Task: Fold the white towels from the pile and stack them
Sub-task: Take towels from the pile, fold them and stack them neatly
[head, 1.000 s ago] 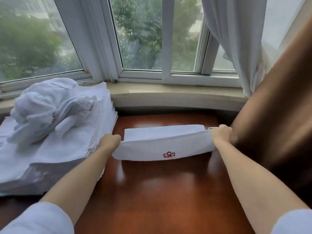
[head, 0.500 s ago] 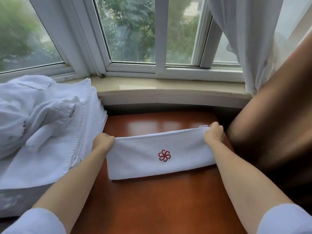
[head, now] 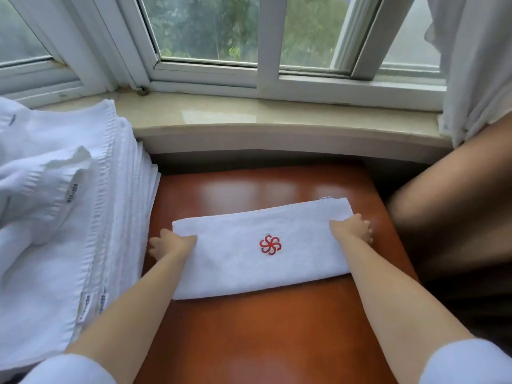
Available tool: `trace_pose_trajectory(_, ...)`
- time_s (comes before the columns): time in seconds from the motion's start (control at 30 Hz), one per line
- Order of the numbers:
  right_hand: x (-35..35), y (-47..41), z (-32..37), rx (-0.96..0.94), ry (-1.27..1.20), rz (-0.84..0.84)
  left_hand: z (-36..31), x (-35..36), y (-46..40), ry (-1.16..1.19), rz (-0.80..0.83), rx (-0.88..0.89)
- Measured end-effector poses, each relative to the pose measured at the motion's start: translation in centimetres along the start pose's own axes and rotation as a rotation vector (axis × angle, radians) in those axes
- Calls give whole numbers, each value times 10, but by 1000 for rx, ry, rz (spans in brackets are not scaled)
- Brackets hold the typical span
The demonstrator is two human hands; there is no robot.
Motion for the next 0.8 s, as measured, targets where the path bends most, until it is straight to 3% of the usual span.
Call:
trace_pose_trajectory(0.1, -3, -2, -8, 45, -90, 106, 3, 12, -2, 233, 162, -38)
trace_pose_trajectory(0.17, -10, 1, -1, -39, -100, 117, 0, 17, 6, 265, 254, 13)
trace_pose_trajectory(0.37, -28, 36, 28, -362, -166, 176, -32, -4, 70, 257, 452, 415)
trace_pose_trajectory(0.6, -67, 111, 59, -710, -127, 125, -21, -75, 133, 402, 102, 618)
trace_pose_trajectory(0.8, -74, 187, 86, -895, -91, 102, 17, -143, 182, 487, -157, 684)
Point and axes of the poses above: each hand's wrist, its own y-axis away from the middle knuckle, its own x-axis out of the palm, z = x × y, the point moved 7 cm from there along -y, towards the middle knuckle, and after that the axes turned 3 degrees about z, right-handed, at the moved point
